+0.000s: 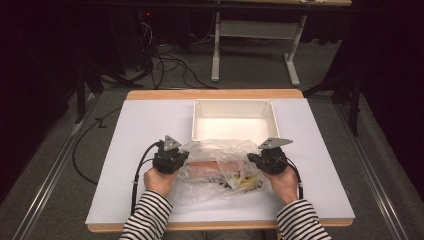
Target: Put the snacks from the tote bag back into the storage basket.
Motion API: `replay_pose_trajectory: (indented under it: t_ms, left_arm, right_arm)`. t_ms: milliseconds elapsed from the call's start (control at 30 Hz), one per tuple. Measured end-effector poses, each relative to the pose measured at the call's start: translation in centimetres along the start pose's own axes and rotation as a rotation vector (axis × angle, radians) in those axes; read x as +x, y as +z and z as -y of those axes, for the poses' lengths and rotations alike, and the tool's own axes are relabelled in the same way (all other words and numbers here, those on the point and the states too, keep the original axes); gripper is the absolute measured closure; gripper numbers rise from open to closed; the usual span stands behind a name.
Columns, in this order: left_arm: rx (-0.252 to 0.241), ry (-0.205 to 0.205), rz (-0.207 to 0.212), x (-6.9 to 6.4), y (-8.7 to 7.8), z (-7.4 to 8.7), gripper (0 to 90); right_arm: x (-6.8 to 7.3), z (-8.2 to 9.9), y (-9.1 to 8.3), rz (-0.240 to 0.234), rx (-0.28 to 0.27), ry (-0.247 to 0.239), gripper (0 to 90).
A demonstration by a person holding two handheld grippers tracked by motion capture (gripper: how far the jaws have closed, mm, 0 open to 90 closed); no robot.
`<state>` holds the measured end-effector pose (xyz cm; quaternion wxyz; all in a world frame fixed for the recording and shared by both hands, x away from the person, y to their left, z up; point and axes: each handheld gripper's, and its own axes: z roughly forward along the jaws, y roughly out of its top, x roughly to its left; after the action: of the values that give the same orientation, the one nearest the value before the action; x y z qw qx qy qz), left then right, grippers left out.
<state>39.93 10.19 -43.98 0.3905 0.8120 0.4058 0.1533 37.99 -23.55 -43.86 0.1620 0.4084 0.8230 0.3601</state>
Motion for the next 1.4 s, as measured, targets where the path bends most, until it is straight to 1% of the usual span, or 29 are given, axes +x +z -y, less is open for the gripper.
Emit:
replay_pose_trajectory:
  t_ms: [100,200,233,267,433,500,633,667,733,800,867,900,1000,1067,1167,1233,1333,1400]
  left_arm:
    - [0.019,-0.009,-0.002,0.2,0.6,0.2,87.1]
    - [0.045,-0.025,0.004,0.4,1.2,0.6,87.1]
    - [0.055,-0.025,0.003,0.4,1.4,0.7,87.1]
    - [0.057,-0.027,0.006,0.4,1.5,0.8,87.1]
    - [0.088,-0.015,-0.003,0.6,2.0,1.2,87.0]
    - [0.098,-0.027,-0.002,0.8,2.2,1.4,86.7]
    - [0.093,-0.028,-0.006,0.7,2.2,1.5,85.1]
    - [0.077,-0.028,-0.008,0.7,1.8,1.6,83.4]
    - [0.042,-0.032,-0.001,0.6,1.0,1.7,76.7]
    - [0.026,-0.014,-0.004,0.5,0.0,1.9,72.3]
    - [0.008,0.002,-0.009,0.2,-1.0,1.9,67.0]
    - [-0.001,0.006,-0.013,0.1,-1.5,1.9,64.6]
    - [-0.031,0.003,-0.021,-0.2,-2.9,1.9,55.7]
    - [-0.039,-0.004,-0.02,-0.5,-3.8,2.0,49.3]
    - [-0.053,0.017,-0.033,-1.4,-5.1,2.3,43.7]
    - [-0.06,0.027,-0.03,-2.2,-5.9,2.5,41.3]
    - [-0.057,0.042,-0.02,-3.0,-6.4,2.6,39.2]
    - [-0.039,0.046,-0.001,-3.5,-6.4,2.6,37.4]
  right_arm:
    - [-0.3,0.4,0.8,0.002,0.033,0.016,90.0]
    - [-0.5,1.0,1.4,-0.005,0.057,0.022,90.0]
    - [-0.6,1.1,1.6,-0.008,0.062,0.016,90.0]
    - [-0.5,1.3,1.7,-0.007,0.074,0.025,90.0]
    - [-0.6,1.9,1.7,-0.009,0.084,0.027,90.0]
    - [-0.8,2.1,1.8,-0.007,0.088,0.026,90.0]
    - [-1.1,2.3,2.0,-0.015,0.089,0.038,90.0]
    - [-1.1,2.3,1.9,-0.016,0.09,0.039,90.0]
    - [-1.1,2.4,1.8,-0.023,0.09,0.043,90.0]
    - [-1.0,2.5,1.6,-0.027,0.088,0.044,90.0]
    - [-0.8,2.6,1.6,-0.032,0.092,0.061,90.0]
    - [-0.8,2.6,1.6,-0.034,0.089,0.046,90.0]
    - [-0.5,2.5,1.7,-0.037,0.095,0.04,90.0]
    - [-0.5,2.5,1.7,-0.04,0.096,0.034,90.0]
    - [-0.3,2.5,1.7,-0.041,0.103,0.039,90.0]
    - [-0.3,2.5,1.7,-0.042,0.107,0.037,90.0]
    - [-0.2,2.5,1.7,-0.039,0.108,0.031,90.0]
    - [-0.2,2.6,1.7,-0.035,0.108,0.031,90.0]
